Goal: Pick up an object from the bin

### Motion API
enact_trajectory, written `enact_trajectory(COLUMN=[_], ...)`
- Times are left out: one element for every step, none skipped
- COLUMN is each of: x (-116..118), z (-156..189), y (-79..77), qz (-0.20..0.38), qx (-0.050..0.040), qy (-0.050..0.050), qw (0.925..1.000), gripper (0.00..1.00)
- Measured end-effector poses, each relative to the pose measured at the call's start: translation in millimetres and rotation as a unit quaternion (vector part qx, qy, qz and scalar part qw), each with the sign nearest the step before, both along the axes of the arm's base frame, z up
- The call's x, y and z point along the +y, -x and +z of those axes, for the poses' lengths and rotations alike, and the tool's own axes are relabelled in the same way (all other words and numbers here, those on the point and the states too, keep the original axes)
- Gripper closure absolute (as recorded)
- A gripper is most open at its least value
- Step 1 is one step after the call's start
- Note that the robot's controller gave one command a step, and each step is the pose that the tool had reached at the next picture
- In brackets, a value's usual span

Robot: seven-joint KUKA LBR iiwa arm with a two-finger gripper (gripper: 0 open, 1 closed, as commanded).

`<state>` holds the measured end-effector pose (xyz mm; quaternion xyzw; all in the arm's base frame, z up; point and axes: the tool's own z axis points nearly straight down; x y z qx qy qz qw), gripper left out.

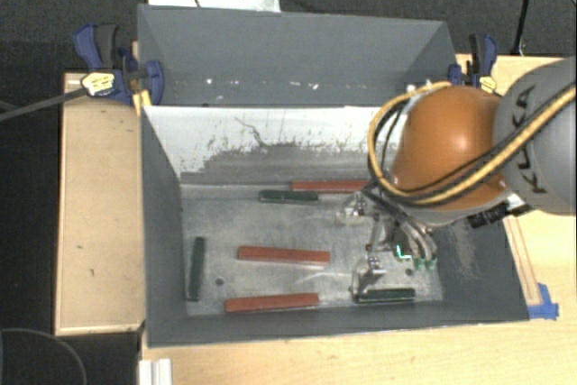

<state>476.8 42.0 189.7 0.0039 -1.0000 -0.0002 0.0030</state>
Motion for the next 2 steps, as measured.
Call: enact_trajectory(x=[-0.2,0.4], z=[3.5,0.0], y=[-1.8,-4.4], qz=[-0.001,-0.001], qx=[-0.004,-0.0056], qy=[0.0,0.0], qw=[1.0,1.0], gripper=[0.0,0.0])
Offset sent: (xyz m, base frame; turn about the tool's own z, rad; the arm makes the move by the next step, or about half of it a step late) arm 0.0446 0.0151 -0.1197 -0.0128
